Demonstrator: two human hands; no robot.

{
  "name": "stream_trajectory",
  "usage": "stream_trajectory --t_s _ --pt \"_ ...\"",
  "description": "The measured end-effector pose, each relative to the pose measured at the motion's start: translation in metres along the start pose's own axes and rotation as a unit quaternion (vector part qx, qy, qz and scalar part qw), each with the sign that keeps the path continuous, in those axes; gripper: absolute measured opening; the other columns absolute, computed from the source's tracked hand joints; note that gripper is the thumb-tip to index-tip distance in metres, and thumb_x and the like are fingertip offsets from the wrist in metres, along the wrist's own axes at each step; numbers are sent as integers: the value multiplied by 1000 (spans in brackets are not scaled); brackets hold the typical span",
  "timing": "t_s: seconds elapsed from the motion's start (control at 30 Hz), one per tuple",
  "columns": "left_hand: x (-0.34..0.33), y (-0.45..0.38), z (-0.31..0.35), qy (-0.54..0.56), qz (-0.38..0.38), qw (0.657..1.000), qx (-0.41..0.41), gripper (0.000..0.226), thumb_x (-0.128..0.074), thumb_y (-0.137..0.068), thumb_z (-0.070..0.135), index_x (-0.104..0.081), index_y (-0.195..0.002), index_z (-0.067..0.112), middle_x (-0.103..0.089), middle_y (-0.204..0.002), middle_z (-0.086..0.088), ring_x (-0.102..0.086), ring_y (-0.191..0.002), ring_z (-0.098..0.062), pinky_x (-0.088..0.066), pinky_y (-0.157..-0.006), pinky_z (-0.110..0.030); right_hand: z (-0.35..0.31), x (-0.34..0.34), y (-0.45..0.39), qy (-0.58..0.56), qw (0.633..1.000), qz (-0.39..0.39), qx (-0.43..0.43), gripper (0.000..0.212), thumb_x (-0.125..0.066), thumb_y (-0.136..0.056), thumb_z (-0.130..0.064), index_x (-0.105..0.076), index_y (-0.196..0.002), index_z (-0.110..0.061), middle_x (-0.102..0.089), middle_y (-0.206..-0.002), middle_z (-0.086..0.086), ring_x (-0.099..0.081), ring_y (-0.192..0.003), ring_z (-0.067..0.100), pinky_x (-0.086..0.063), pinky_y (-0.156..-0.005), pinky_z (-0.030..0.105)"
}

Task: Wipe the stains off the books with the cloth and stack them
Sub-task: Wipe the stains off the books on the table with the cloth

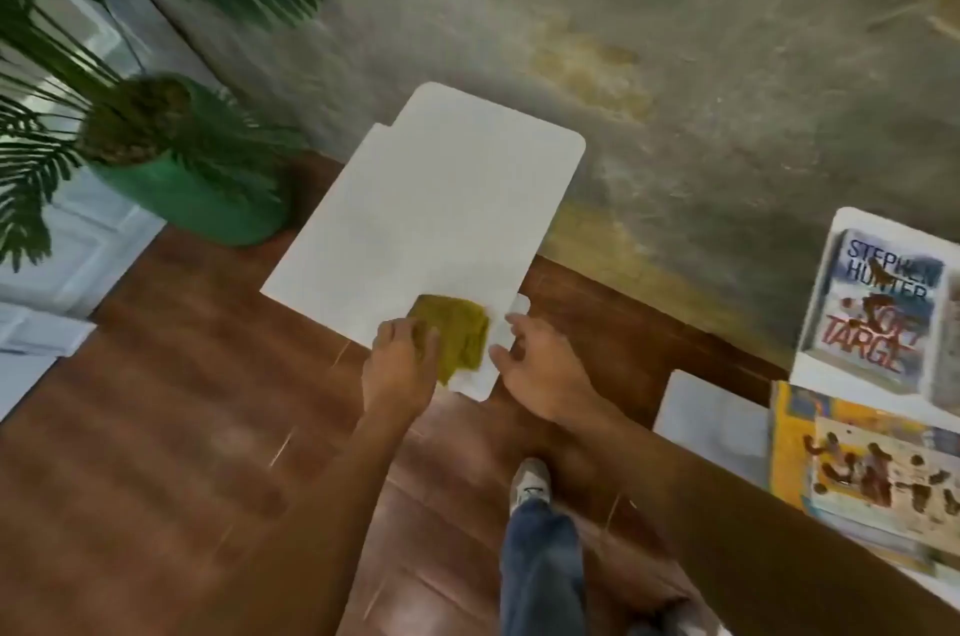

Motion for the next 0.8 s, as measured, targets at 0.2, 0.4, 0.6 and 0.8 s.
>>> stream_trajectory --t_s 0.2,0.4,0.6,0.8 --pt "-16 -24 -12 39 -20 997 59 57 -44 -104 44 -37 -149 10 -45 -143 -16 -51 -123 -34 -45 -97 -45 -21 -31 -43 -16 999 5 -31 64 -57 -95 -43 -32 -152 -26 -39 -150 -4 -44 -135 18 -41 -109 43" --pt "-27 -29 -15 66 13 995 74 57 -46 -104 43 -37 -149 8 -50 -141 -14 -53 -124 -31 -47 -95 -40 -17 -58 -65 -7 997 -8 -72 73 -62 -94 -43 -27 -154 -21 -38 -148 1 -40 -136 22 -43 -107 45" --pt "-40 -22 -23 111 6 986 121 40 -47 -105 37 -60 -126 5 -64 -104 -2 -61 -89 -17 -48 -69 -25 2 -66 -66 -17 994 27 -103 23 -66 -95 -28 -65 -114 -15 -54 -116 7 -47 -116 24 -46 -91 35" --pt "-40 11 -3 201 1 975 92 30 -47 -106 33 -62 -113 8 -64 -99 -4 -60 -93 -21 -42 -68 -26 21 -36 -36 -193 977 15 -89 18 -66 -95 -23 -64 -109 -13 -65 -106 8 -62 -101 24 -52 -83 35"
Point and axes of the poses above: each hand's wrist, its own y-axis away from the middle knuckle, its own x-axis out of the back of the hand, z = x × y, the point moved 3 cm from there along -y, towards the middle knuckle
